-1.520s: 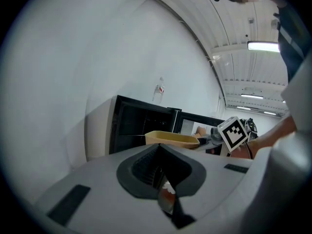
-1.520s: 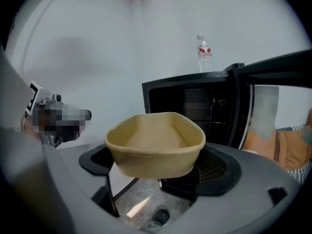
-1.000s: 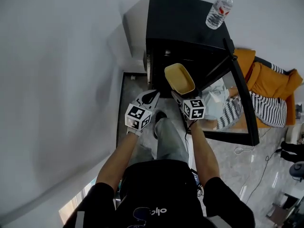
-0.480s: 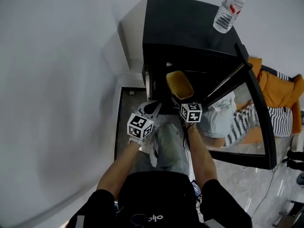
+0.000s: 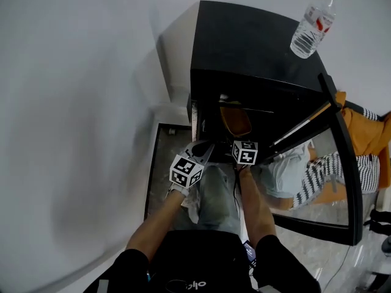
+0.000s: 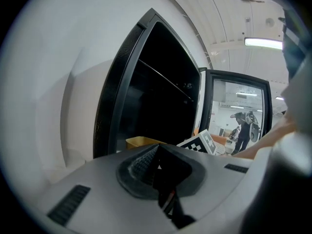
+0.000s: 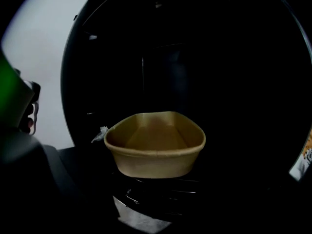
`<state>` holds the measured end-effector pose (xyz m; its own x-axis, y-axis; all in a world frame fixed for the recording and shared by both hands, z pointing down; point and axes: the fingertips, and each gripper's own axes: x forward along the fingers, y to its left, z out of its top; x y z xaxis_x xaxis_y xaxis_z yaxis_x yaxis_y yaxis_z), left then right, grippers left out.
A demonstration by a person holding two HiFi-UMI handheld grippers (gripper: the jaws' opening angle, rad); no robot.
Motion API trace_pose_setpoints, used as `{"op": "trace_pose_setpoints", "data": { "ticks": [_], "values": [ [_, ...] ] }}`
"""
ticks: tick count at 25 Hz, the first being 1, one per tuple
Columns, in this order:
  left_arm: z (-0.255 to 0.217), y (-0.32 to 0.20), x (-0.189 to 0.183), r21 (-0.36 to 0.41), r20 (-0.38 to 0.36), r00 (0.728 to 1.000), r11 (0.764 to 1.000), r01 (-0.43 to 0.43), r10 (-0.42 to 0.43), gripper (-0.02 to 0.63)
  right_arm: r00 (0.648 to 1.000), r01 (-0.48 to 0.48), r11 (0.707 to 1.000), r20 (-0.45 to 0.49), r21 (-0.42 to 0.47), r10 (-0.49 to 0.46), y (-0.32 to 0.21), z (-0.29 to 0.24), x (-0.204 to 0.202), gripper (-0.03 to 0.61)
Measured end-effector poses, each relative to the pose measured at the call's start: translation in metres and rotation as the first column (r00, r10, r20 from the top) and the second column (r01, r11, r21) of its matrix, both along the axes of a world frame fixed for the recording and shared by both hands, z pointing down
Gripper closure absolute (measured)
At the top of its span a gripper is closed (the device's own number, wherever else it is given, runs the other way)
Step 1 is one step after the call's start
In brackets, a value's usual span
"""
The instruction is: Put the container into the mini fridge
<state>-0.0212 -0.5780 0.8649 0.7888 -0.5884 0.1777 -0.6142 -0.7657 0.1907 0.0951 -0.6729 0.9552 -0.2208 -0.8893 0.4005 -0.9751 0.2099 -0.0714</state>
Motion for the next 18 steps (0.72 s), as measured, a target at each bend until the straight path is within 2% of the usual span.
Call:
{"op": "trace_pose_setpoints", "data": {
  "ticks": [8,14,18],
  "values": [
    [0.007,-0.012,-0.005,-0.012,-0.007,1.000,1.000,0.016,-0.016,0.607,0.999,-0.030,0.999,-0.016,-0.028,0.030,-0.008,0.026,0.004,0.052],
    [0.000,-0.012,-0.008,-0.005,-0.004,1.000,1.000,0.026,-0.026,0.607,0.999,-0.024,0.999,-0.026,-0.032,0.023,-0.005,0.024,0.005,0.048],
    [-0.008,-0.008,-0.011,-0.003,-0.006,0.999,0.999,0.032,-0.032,0.607,1.000,-0.005,0.999,0.000,-0.042,0.005,0.003,0.020,0.004,0.025]
  ]
}}
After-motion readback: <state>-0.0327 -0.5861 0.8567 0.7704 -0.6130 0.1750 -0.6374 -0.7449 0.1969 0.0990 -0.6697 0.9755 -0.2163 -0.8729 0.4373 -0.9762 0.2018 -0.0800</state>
